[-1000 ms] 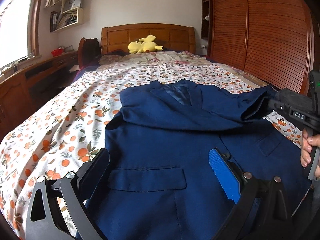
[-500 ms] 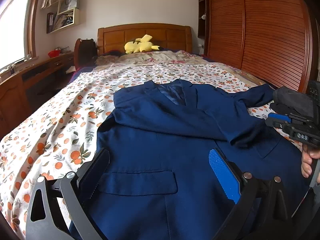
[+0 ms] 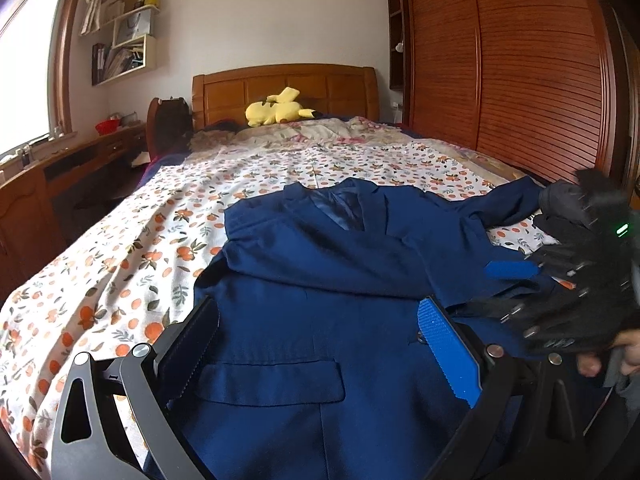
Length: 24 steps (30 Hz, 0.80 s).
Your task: Fold large clothes
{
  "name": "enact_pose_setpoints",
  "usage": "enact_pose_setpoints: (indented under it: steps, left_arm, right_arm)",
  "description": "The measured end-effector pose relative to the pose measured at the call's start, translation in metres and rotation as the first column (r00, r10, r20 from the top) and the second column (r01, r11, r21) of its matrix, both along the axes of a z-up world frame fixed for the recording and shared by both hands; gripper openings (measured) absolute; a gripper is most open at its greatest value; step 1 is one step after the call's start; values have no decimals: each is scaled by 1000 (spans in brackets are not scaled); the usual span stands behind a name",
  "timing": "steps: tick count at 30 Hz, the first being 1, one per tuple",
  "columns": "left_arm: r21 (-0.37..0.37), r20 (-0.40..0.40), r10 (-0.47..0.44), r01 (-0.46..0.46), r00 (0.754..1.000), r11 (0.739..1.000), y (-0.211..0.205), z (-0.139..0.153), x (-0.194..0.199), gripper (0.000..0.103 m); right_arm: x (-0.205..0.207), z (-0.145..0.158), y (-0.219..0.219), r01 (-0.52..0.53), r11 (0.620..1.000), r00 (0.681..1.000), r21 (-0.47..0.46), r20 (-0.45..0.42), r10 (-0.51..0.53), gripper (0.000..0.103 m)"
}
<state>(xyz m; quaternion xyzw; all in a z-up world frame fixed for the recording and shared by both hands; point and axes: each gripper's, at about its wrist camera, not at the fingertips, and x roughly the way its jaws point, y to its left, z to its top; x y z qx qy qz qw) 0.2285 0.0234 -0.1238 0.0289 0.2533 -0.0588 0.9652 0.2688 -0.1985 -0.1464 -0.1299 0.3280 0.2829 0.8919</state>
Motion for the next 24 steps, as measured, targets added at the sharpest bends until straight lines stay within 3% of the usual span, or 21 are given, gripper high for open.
enact_pose_setpoints:
  steps: [7,10,11,13,19,24]
  left_arm:
    - [10,18,2,-3,1000,1000,-2,7,-3,100]
    - [3,17,-12,12,1000,1000,-3,8,-5,100]
    - [1,17,-19,19,1000,1000,-5,8,-6,100]
    - [1,16,-27,27,999,1000,-6,8,-8,100]
    - [-20,19,-49,50,999,999,-7,12,-14,100]
    - [-37,39,-53,55,998,998,-3,19,-20,100]
  right_arm:
    - [21,-25,19,14,994,998,-105,-53,-19,53]
    - [24,-30,15,39,992,997,-117,-59,-46,31]
    - [24,-30,12,37,994,997,-102,-67,-44,14]
    - [24,-29,9,35,995,996,-91,-77,-42,6]
    - [8,-3,-7,57,998,998,-4,-30,-57,2]
    - [-12,49,-21,64,995,996,79,53,-68,2]
